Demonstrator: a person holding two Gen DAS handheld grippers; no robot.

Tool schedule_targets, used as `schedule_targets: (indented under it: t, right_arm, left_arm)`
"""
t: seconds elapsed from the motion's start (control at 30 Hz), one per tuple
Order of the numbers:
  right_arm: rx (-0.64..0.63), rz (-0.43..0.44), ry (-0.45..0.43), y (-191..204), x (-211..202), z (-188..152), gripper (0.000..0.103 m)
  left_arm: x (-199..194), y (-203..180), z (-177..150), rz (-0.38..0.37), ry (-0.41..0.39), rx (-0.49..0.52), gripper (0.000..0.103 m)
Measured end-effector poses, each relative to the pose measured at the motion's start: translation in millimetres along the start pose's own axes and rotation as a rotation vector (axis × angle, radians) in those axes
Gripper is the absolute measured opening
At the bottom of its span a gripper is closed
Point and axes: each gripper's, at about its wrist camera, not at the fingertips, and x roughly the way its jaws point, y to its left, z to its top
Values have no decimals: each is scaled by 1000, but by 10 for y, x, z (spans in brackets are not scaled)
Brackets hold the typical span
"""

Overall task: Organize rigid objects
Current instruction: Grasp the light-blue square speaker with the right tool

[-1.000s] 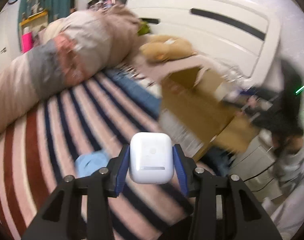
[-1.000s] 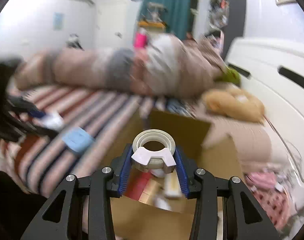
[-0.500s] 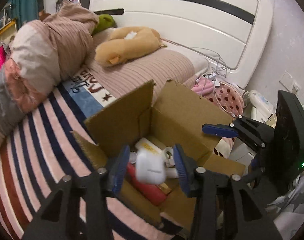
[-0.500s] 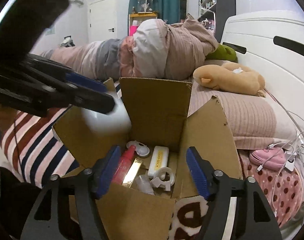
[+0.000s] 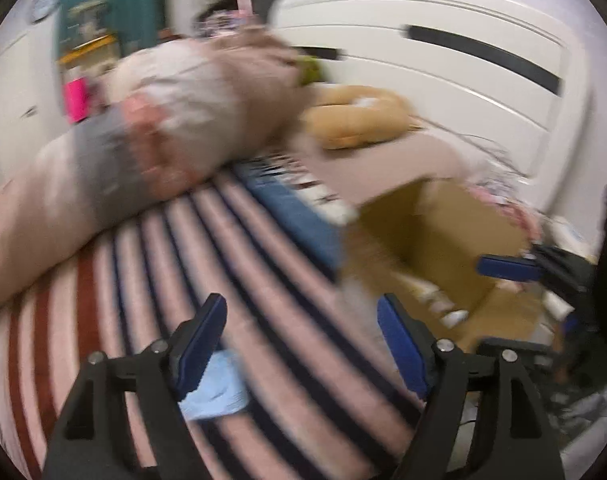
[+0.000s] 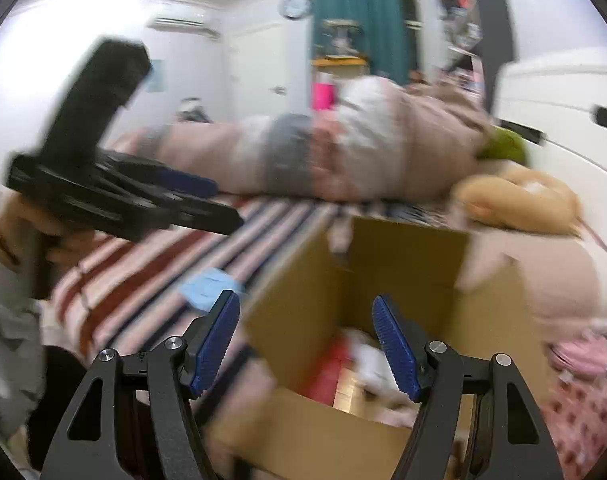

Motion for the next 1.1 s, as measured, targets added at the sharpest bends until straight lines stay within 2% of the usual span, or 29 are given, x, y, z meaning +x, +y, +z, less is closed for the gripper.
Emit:
schedule_targets:
  t: [0.13, 0.23, 0.3, 0.37, 0.4, 0.5, 0.63, 0.7, 0.83, 0.9, 1.0, 1.1]
  right_arm:
    - [-60, 154, 14, 480, 288, 102, 66]
    - [-95, 252, 42, 819, 629, 76, 71]
    - [-194, 170, 5, 1115, 818, 6, 87]
    - [-282, 95, 14, 1360, 994, -78, 87]
    - [-301, 121, 27, 1446, 1089, -127, 87]
    - [-219, 207, 111, 1449, 1405, -212, 87]
    - [-61, 197, 250, 1250, 2040, -292, 87]
    - [-30, 186, 321, 1127, 2325, -338, 87]
    - [20, 222, 363, 1036, 2707, -285, 89]
    - [46, 208, 366, 1025, 2799, -209, 95]
    - [64, 198, 392, 1060, 2990, -104, 96]
    - [61, 149, 424, 1185, 3132, -69, 98]
  left_arm:
    - [13, 560, -428, 113, 24, -85, 76]
    - [154, 943, -736, 130, 14, -201, 77]
    - [293, 1124, -896, 99, 16, -256, 77]
    - [419, 1238, -1027, 93, 68, -262, 77]
    - [423, 1269, -1056, 88, 61, -250, 77]
    - [458, 1408, -1141, 56, 60, -277, 76]
    - [509, 1529, -1228, 72, 75, -284, 76]
    - [516, 1587, -1255, 97, 81, -291, 76]
    - [486, 1701, -1283, 128, 69, -324, 76]
    - [476, 1731, -1298, 135, 64, -333, 76]
    - [480, 1786, -1310, 159, 64, -352, 76]
    - [494, 1864, -1323, 172, 69, -382, 76]
